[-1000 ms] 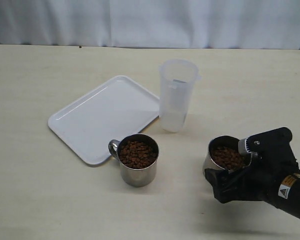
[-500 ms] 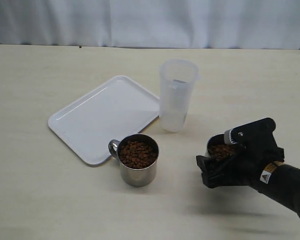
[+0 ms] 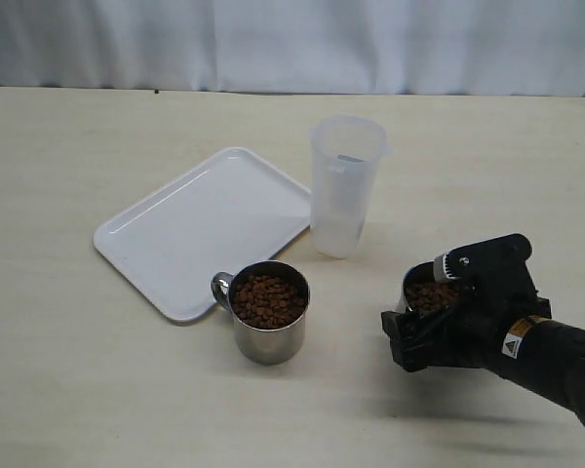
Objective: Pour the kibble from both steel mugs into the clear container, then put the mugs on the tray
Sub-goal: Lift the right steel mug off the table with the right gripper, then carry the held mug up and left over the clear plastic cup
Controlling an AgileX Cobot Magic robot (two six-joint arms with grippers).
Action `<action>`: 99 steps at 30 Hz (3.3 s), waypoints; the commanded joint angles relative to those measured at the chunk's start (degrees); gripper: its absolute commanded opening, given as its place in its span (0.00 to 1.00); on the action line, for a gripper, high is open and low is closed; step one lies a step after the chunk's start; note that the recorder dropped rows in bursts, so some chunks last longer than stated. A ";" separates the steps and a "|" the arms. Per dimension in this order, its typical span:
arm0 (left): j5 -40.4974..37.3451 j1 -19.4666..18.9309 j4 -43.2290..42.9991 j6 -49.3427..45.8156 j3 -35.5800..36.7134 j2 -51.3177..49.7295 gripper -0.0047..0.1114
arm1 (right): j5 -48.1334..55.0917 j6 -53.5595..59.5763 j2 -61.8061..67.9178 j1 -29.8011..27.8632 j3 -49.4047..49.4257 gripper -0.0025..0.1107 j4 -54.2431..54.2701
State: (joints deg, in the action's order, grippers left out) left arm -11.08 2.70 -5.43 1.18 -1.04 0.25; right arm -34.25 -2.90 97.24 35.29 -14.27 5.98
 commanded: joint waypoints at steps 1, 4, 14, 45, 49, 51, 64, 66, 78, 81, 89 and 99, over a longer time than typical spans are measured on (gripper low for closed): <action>0.35 0.00 0.07 0.11 -0.50 -0.25 0.04 | 0.66 -0.59 0.18 0.13 -0.37 0.76 -0.82; 0.35 0.00 0.07 0.11 -0.50 -0.25 0.04 | -1.07 -0.37 0.75 0.13 -0.37 0.76 -0.82; 1.05 0.00 -0.05 0.11 -0.50 -0.25 0.04 | 4.27 -0.87 4.58 0.13 -5.00 0.74 -0.45; 1.05 0.00 -0.05 0.11 -0.50 -0.25 0.04 | 22.37 1.58 -18.08 -0.01 -3.93 0.06 1.10; 0.94 0.00 0.07 0.11 -0.50 -0.25 0.04 | 31.46 2.15 -24.34 -1.88 -5.24 0.06 1.10; 0.73 0.00 0.07 0.11 -0.50 -0.25 0.04 | 36.32 2.12 -26.41 -4.01 -6.54 0.06 0.88; 0.73 0.00 0.07 0.11 -0.50 -0.25 0.04 | 34.61 2.12 -30.61 -14.59 -4.94 0.06 0.68; 0.73 0.00 0.07 0.11 -0.50 -0.25 0.04 | 31.24 1.95 -32.32 -14.46 -3.15 0.06 0.80; 0.73 0.00 0.07 0.11 -0.50 -0.25 0.04 | 31.59 -7.97 -41.43 -14.46 -2.29 0.06 1.07; 1.14 0.00 0.07 0.11 -0.50 -0.25 0.04 | 37.96 -6.81 -41.33 -14.46 -4.88 0.06 0.74; 1.14 0.00 0.07 0.11 -0.50 -0.25 0.04 | 44.00 -6.12 -38.83 -14.46 -8.19 0.06 0.74; 1.14 0.00 0.07 0.11 -0.50 -0.25 0.04 | 44.83 -5.69 -38.07 -14.46 -8.22 0.06 0.74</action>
State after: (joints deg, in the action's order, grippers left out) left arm -11.08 2.70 -5.43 1.18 -1.04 0.03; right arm 11.80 -9.12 59.16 21.14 -21.96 6.99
